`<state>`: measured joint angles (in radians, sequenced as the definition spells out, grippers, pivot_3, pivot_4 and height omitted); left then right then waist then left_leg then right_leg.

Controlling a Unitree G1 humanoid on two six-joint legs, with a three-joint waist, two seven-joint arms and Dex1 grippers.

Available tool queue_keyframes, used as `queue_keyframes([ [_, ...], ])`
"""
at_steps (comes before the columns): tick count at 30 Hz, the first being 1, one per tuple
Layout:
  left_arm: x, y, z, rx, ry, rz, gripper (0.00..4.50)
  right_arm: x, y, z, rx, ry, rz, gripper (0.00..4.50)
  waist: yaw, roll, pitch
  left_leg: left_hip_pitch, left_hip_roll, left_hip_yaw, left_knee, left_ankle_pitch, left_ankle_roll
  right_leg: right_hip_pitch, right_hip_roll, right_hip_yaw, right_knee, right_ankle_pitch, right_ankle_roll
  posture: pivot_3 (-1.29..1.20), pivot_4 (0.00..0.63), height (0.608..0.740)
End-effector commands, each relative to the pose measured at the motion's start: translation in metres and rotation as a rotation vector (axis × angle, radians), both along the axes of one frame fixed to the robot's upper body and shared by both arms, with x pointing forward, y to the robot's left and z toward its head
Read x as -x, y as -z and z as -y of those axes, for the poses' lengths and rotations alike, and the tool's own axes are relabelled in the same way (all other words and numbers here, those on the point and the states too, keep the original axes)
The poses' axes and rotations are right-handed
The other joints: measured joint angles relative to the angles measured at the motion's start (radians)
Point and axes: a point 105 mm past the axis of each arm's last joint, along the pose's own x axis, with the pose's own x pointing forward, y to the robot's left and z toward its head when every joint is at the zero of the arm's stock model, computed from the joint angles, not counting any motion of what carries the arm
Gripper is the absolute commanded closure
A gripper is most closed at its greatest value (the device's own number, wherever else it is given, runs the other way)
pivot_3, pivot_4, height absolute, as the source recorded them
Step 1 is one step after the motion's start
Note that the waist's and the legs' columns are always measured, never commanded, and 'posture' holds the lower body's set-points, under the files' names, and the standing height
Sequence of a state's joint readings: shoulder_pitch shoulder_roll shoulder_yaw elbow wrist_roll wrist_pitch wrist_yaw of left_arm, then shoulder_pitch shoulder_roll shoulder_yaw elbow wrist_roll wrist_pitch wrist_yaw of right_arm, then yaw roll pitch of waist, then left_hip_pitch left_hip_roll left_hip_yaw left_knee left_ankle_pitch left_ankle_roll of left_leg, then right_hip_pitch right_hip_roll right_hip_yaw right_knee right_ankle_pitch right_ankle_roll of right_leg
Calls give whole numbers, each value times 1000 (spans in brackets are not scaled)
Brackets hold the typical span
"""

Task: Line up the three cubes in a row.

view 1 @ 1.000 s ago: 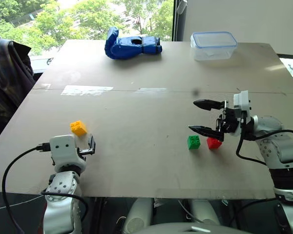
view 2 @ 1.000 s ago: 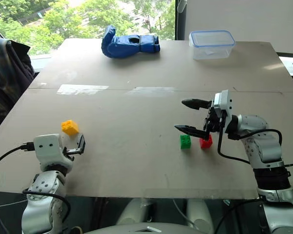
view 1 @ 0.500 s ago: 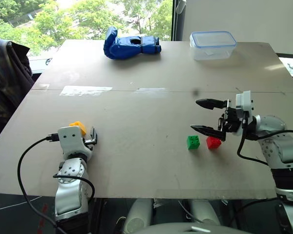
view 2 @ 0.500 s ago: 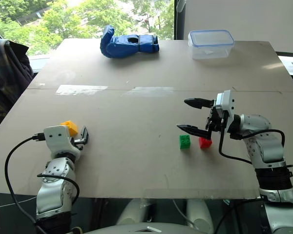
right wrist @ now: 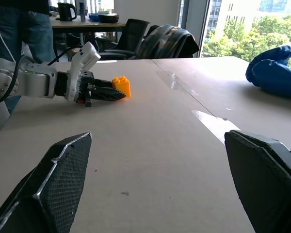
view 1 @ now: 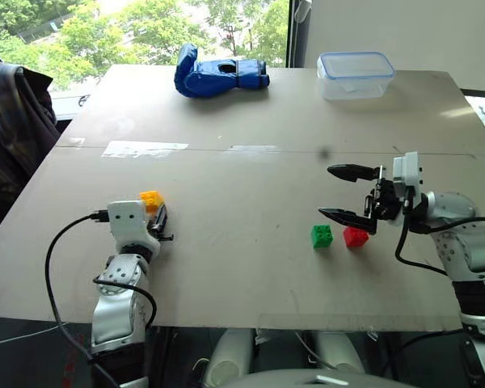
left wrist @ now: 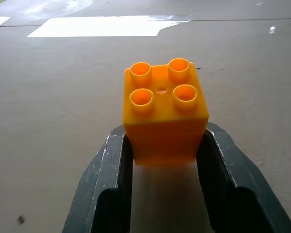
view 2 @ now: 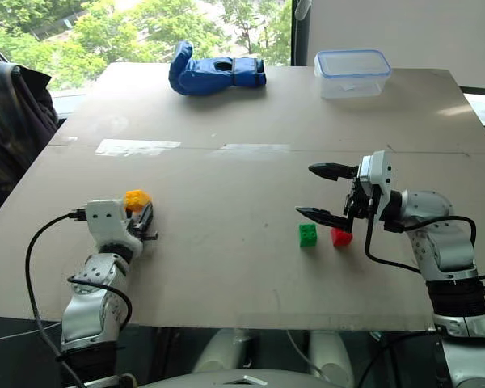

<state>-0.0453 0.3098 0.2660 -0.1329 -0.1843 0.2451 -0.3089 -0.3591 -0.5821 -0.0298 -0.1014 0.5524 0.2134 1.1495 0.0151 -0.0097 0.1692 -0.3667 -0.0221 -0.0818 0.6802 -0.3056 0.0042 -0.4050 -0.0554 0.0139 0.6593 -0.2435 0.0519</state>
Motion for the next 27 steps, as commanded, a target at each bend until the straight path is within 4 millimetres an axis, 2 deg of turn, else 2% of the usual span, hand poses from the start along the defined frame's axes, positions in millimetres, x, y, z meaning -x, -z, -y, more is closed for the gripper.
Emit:
queue_keyframes([
  [1,-2,-24,49,-23,402,67,3236,3,-9,13,-13,23,36,0,-2,0,0,0,0,0,0,0,0,0,0,0,0,0,0,0,150,740],
  [3,7,-24,79,-62,673,38,3236,5,-6,19,-6,24,32,0,-4,0,0,-1,0,0,0,0,0,0,0,0,-1,0,0,0,150,740],
  [5,24,-18,108,-133,972,-9,3236,8,-3,28,-8,29,23,0,-6,1,0,0,0,1,-2,0,0,-1,1,1,-2,0,0,0,150,740],
  [7,32,-12,126,-188,1182,-60,3236,14,-2,39,-16,33,11,0,-7,1,1,0,0,1,-3,0,0,-1,1,1,-2,0,0,0,150,740],
  [10,34,-6,140,-244,1373,-121,3236,22,2,48,-12,28,-15,0,-4,2,1,0,0,2,-3,0,0,-1,1,1,-2,0,0,0,150,740],
  [18,19,9,160,-381,1589,-235,3236,51,21,64,67,44,-34,0,-18,2,1,0,-2,2,-2,-2,4,-1,3,1,-1,0,0,0,150,740],
  [22,18,11,166,-406,1626,-253,3236,58,26,69,86,63,-36,0,-29,2,1,0,-2,2,-1,-2,5,-1,3,2,0,0,1,0,150,740],
  [27,8,12,169,-453,1552,-214,3236,61,23,68,70,82,-30,0,-29,2,1,2,-2,3,-1,-2,5,0,4,3,2,0,1,0,150,740],
])
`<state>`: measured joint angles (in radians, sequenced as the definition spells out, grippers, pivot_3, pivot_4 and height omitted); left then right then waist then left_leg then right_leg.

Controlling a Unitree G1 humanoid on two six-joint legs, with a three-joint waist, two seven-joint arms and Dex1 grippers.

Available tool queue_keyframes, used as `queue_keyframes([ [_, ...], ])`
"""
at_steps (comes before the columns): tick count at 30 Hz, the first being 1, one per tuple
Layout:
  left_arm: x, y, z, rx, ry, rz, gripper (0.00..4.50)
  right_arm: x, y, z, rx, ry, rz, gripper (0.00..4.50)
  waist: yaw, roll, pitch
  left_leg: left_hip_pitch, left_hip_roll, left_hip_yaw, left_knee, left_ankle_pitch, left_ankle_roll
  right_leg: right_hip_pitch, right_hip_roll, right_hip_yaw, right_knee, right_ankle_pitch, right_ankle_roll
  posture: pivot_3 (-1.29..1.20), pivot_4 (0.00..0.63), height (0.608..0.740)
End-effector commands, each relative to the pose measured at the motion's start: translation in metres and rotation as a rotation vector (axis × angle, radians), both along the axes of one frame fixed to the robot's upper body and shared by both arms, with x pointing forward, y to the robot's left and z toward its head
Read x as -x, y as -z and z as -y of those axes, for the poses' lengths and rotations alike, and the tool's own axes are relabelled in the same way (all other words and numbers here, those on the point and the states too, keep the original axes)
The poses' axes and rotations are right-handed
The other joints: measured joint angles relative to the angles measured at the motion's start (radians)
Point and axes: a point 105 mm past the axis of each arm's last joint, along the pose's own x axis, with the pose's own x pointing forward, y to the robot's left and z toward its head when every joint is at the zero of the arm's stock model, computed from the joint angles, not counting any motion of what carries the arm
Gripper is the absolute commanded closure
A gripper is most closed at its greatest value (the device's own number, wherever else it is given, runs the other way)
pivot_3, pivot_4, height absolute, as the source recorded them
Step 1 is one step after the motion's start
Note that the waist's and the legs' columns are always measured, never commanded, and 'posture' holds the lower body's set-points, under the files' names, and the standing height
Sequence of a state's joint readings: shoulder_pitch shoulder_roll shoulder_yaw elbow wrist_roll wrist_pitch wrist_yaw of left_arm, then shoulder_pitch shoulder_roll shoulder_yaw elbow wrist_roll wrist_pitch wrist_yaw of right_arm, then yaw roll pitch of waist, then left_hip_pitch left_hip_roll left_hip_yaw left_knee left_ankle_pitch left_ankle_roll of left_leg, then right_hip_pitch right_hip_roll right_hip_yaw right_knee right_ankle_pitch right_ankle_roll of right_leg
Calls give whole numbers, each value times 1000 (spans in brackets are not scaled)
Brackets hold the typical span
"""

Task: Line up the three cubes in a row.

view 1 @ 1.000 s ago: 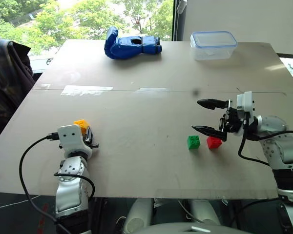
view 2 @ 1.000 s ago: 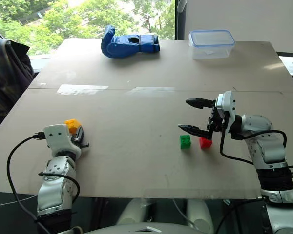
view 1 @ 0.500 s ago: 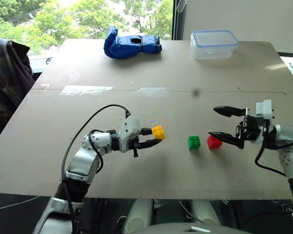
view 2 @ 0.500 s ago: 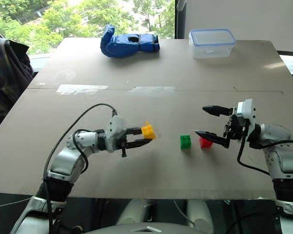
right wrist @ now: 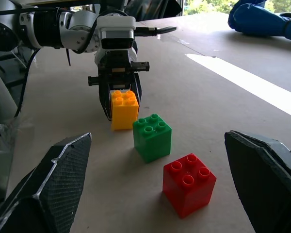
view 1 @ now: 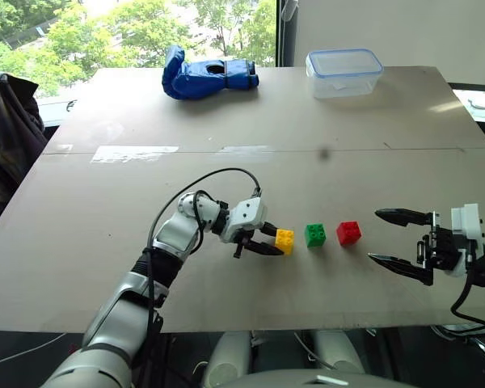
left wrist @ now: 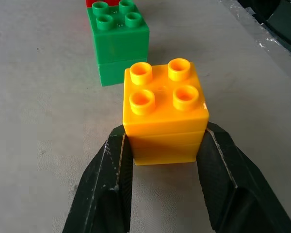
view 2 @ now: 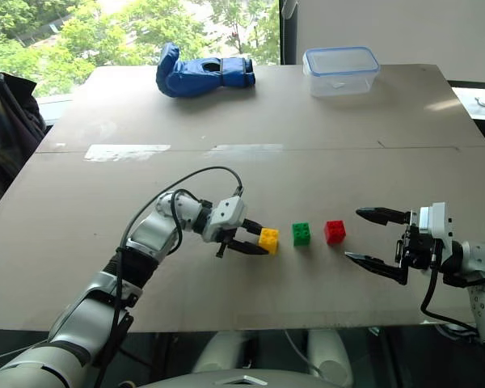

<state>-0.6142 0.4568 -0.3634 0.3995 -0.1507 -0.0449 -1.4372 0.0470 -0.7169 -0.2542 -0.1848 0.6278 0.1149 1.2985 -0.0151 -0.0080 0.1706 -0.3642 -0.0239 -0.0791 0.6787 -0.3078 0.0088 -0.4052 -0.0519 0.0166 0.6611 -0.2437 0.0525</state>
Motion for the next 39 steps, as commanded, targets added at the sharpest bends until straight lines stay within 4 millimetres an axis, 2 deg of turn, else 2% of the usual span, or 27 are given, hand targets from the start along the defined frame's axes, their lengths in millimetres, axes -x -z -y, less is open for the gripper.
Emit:
queue_keyframes([
  [1,-7,-2,-1,-9,-34,61,3236,3,-15,-2,-4,0,67,0,2,0,0,0,0,0,0,0,0,0,0,0,0,0,0,0,150,740],
  [7,-11,-3,-6,15,-126,119,3236,0,-18,-7,-16,0,70,0,1,0,0,0,1,-1,1,0,0,1,0,0,0,0,0,0,150,740],
  [17,8,10,-19,26,-184,59,3236,-7,-23,-15,-30,-23,72,0,1,0,0,1,3,0,1,0,0,1,0,0,0,0,0,0,150,740],
  [26,5,12,-30,4,-175,37,3236,-9,-25,-20,-33,-37,72,0,1,0,0,1,2,0,1,0,0,1,0,0,0,0,0,0,150,740],
  [39,1,19,-34,-16,-191,13,3236,-8,-25,-19,-31,-38,71,0,0,1,-1,2,3,0,1,0,0,1,1,1,1,0,0,0,150,740],
])
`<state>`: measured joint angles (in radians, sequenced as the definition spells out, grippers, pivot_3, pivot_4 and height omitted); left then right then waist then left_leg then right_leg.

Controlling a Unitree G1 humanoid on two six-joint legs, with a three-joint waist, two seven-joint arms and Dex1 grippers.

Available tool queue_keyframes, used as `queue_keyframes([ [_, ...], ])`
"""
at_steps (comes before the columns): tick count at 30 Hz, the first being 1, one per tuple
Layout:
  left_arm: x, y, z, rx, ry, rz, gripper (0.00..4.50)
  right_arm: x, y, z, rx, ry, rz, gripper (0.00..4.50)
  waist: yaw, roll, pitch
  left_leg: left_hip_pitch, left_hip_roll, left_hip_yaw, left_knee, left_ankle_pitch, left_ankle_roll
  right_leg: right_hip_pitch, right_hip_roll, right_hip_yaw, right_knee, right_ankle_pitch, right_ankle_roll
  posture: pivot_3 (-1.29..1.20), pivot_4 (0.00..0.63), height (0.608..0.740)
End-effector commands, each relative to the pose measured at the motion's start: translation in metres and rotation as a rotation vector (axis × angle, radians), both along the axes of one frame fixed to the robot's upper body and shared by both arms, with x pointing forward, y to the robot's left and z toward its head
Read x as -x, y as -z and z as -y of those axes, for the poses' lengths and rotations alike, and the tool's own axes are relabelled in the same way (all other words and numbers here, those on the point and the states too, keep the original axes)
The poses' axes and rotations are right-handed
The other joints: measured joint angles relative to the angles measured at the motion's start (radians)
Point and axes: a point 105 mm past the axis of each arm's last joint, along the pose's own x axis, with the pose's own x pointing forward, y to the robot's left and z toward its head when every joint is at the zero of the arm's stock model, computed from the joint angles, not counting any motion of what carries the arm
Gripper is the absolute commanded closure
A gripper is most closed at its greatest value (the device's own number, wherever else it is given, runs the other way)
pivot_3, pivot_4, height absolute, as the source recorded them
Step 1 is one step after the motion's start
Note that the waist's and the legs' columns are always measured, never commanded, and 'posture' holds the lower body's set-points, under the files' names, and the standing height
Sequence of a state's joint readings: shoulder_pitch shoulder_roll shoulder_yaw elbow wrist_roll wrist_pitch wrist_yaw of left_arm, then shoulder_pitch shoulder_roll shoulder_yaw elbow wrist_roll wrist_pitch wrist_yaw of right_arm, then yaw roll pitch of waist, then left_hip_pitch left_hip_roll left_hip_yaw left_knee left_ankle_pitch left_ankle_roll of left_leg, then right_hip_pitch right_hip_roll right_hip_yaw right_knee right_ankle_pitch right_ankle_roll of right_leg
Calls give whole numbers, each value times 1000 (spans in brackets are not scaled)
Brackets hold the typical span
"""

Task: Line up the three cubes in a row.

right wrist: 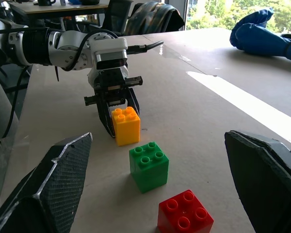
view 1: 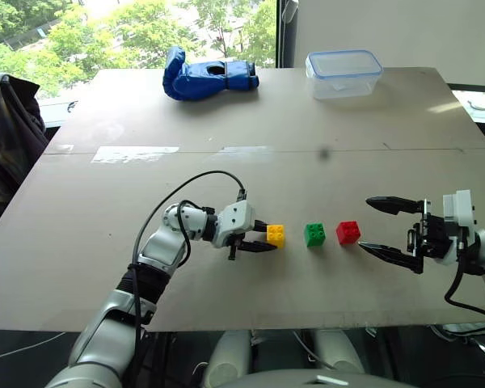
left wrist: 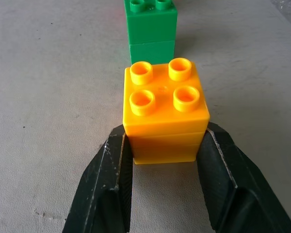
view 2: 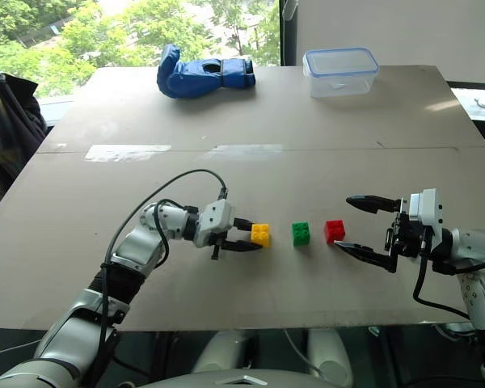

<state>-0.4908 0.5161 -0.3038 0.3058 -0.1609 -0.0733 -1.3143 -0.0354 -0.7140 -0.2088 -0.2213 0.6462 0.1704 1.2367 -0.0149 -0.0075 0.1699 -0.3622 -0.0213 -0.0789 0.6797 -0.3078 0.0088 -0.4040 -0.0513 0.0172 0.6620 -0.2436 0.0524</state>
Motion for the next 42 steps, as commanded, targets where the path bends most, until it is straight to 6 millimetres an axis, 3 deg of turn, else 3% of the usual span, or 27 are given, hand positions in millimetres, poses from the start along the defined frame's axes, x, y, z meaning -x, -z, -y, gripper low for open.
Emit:
queue_keyframes([
  [1,0,14,-12,-47,-39,-66,3236,4,-10,-2,-5,-18,42,0,0,0,0,0,0,0,0,0,0,0,0,0,0,0,0,0,150,740],
  [7,0,12,-14,-34,-52,-88,3236,4,-8,-1,-5,-20,40,0,-1,0,0,0,0,0,0,0,0,0,0,0,0,0,0,0,150,740],
  [13,1,12,-13,-32,-57,-86,256,4,-7,0,-5,-22,37,0,2,0,0,0,0,0,0,0,0,0,0,0,0,0,0,0,150,740],
  [14,0,13,-13,-39,-61,-79,42,4,-7,0,-5,-23,36,0,2,0,0,0,0,0,0,0,0,1,0,0,0,0,0,0,150,740],
  [23,-7,13,-18,-51,-96,-18,42,5,-5,2,-5,-27,28,0,2,0,0,0,0,0,1,0,0,1,0,0,0,0,0,0,150,740],
  [28,-7,3,-25,-11,-93,0,42,5,-5,3,-5,-32,25,0,0,0,0,0,0,0,1,0,0,1,0,0,0,0,0,0,150,740],
  [33,10,-32,-34,162,-80,14,42,8,-3,9,-10,-15,15,0,-1,0,0,-1,2,0,1,0,0,-1,0,0,0,0,0,0,150,740],
  [37,28,-51,-52,233,-202,26,42,8,6,25,-43,82,-21,0,6,0,0,-3,2,-2,1,0,0,-1,-2,-1,-1,0,0,0,150,740],
  [42,56,-37,-65,244,-487,-45,42,13,38,46,-10,202,-79,0,4,1,0,-2,3,-1,-2,-1,1,-1,-6,2,-4,0,0,0,150,740],
])
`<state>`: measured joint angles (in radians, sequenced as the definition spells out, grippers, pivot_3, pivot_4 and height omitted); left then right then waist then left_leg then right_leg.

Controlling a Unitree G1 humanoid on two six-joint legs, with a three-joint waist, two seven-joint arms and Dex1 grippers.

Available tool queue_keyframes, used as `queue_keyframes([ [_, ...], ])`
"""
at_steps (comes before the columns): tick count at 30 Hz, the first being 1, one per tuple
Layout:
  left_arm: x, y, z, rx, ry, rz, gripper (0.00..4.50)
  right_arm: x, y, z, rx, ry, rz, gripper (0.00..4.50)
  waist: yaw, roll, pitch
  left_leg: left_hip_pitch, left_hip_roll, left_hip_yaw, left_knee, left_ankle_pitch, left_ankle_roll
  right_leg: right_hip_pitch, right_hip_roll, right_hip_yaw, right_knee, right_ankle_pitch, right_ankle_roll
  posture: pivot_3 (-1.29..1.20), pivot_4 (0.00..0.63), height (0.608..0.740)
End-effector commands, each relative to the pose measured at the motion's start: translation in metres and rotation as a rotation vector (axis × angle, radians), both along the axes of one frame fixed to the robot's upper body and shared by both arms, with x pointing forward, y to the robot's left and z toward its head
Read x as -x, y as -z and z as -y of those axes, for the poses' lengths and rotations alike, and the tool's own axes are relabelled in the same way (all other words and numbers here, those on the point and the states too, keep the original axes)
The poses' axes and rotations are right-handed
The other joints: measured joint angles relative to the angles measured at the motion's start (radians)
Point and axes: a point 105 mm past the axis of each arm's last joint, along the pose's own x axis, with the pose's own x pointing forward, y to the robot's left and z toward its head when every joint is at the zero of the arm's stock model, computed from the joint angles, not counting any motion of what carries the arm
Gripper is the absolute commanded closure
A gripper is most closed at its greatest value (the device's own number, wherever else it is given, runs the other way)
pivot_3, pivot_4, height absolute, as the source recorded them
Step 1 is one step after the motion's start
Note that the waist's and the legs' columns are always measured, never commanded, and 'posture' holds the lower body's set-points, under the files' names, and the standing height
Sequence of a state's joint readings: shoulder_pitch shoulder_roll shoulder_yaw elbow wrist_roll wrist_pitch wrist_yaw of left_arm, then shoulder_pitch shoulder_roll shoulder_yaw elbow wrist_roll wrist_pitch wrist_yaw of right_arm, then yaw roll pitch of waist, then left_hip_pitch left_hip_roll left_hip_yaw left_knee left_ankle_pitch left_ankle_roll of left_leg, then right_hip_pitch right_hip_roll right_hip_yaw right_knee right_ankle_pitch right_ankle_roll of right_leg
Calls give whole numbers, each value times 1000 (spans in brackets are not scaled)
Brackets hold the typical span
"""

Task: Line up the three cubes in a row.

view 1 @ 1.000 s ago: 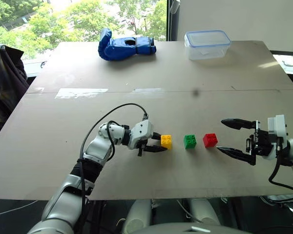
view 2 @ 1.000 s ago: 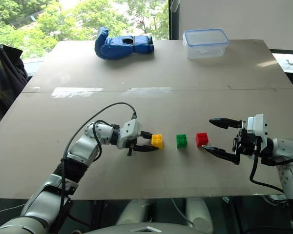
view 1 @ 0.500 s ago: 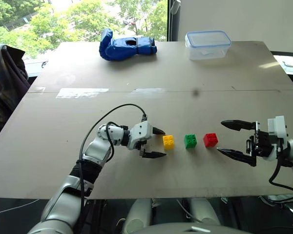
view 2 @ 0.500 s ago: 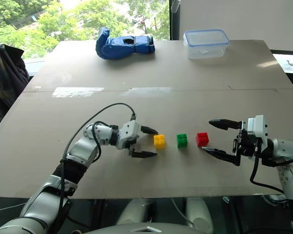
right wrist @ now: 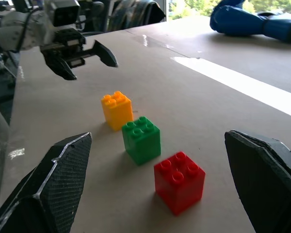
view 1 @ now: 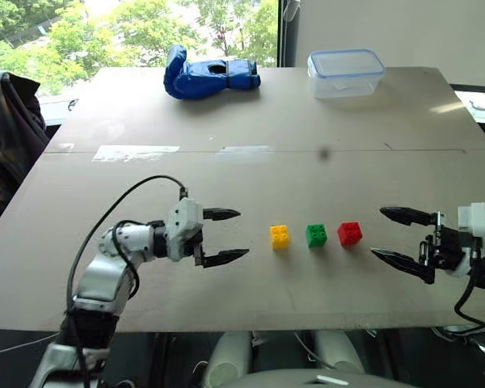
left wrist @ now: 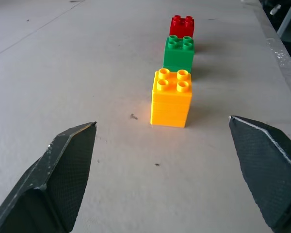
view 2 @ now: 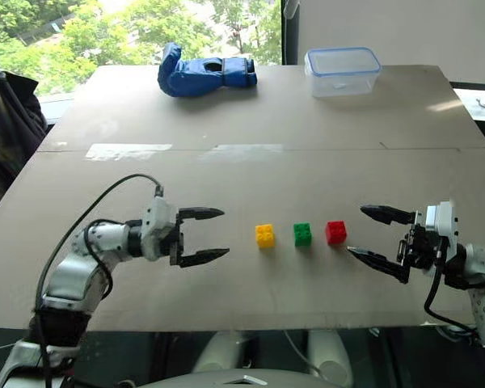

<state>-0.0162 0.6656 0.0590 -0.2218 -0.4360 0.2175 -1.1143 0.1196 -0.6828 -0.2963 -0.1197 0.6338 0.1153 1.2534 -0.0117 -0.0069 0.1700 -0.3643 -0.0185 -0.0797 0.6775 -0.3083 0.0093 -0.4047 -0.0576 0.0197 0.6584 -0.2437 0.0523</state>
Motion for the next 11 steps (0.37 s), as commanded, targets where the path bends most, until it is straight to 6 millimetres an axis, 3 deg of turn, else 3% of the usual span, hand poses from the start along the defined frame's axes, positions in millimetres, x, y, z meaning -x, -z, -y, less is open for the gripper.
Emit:
queue_keyframes([
  [1,11,-4,2,5,-125,11,42,2,7,10,33,50,27,0,1,0,0,0,0,0,0,0,0,0,0,1,0,0,0,0,150,740],
  [6,31,24,-6,-49,-338,-18,42,1,42,32,144,171,-1,0,1,0,0,4,0,2,0,0,0,3,3,1,0,0,0,0,150,740],
  [11,39,38,-9,-88,-401,-16,42,9,51,36,100,195,-22,0,2,1,-1,4,0,3,0,0,0,3,5,1,0,0,0,0,150,740],
])
